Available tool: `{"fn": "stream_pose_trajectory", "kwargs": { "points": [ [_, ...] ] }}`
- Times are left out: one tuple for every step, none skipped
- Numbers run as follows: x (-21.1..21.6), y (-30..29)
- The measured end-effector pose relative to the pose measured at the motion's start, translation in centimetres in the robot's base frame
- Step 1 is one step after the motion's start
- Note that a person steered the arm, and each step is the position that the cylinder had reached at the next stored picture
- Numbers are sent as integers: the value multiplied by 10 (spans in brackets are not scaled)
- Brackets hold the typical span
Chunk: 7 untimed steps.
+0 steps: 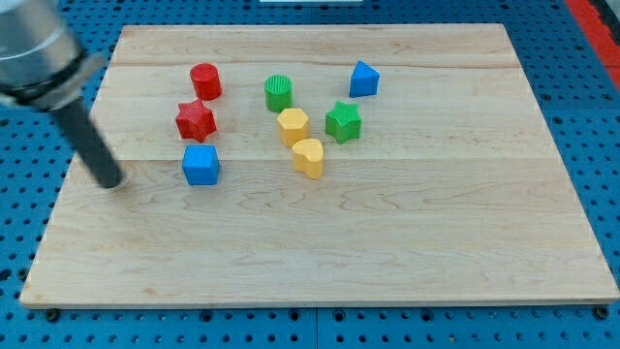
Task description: Move red circle above the red star
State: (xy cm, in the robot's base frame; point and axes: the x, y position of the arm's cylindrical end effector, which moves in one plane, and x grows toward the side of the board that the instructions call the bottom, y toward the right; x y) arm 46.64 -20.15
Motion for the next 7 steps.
{"fn": "stream_pose_trajectory", "kwargs": {
  "points": [
    [-9,31],
    [-9,41],
    [-9,63],
    [-9,73],
    [-16,-24],
    [-63,-51],
    [-96,-39]
  ]
}}
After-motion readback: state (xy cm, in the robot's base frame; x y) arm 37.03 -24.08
